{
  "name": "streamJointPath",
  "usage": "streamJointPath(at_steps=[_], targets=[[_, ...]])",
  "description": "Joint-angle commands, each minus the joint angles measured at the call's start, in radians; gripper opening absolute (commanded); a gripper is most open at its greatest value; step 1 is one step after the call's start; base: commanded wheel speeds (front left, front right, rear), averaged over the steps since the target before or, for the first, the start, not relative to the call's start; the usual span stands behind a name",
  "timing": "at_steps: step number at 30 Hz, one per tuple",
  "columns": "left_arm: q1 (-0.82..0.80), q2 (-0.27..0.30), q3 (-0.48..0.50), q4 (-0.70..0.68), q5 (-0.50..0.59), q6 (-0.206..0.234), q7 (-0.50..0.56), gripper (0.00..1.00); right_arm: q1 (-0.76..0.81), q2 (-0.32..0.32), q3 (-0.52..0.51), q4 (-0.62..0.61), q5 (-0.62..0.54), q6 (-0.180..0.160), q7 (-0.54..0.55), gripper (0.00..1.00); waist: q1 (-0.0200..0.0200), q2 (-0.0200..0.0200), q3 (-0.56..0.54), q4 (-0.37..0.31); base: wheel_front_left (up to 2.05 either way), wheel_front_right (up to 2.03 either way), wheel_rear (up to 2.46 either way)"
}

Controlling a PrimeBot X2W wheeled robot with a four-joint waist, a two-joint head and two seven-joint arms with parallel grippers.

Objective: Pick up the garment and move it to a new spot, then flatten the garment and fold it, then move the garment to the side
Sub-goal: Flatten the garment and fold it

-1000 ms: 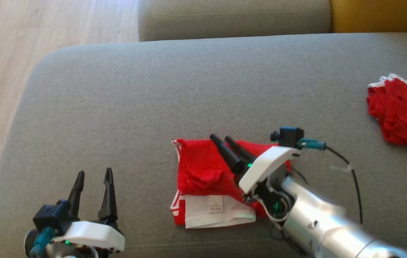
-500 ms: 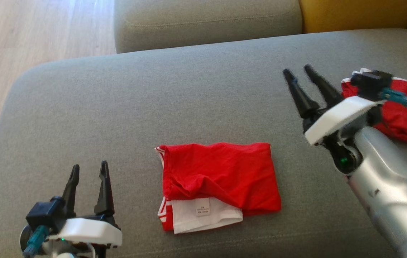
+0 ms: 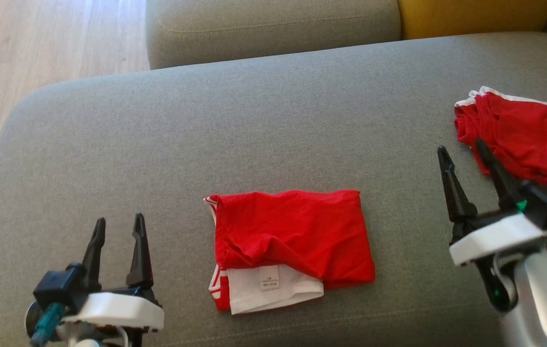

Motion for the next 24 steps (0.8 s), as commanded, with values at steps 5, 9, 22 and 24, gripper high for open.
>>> streamJointPath(at_steps=[5, 9, 22, 24], targets=[[-0.016, 0.002, 0.02, -0.031, 0.013, 0.006, -0.012, 1.0, 0.075, 0.077, -0.066, -0.103, -0.069, 0.0, -0.009, 1.0, 0.0, 0.0, -0.002, 0.0, 0.0, 0.0, 0.0], [-0.009, 0.002, 0.008, -0.032, 0.014, 0.011, -0.012, 1.0, 0.122, 0.103, -0.082, -0.129, -0.108, 0.0, -0.009, 1.0, 0.0, 0.0, -0.001, 0.0, 0.0, 0.0, 0.0], [-0.017, 0.002, 0.001, -0.029, 0.019, 0.008, -0.012, 1.0, 0.127, 0.118, -0.078, -0.118, -0.14, 0.0, -0.009, 0.0, 0.0, 0.0, 0.007, 0.024, 0.0, 0.0, 0.0], [-0.021, 0.002, -0.002, -0.028, 0.019, 0.006, -0.012, 1.0, 0.119, 0.119, -0.062, -0.111, -0.117, 0.0, -0.009, 0.0, 0.0, 0.0, 0.014, 0.037, 0.0, 0.0, 0.0]])
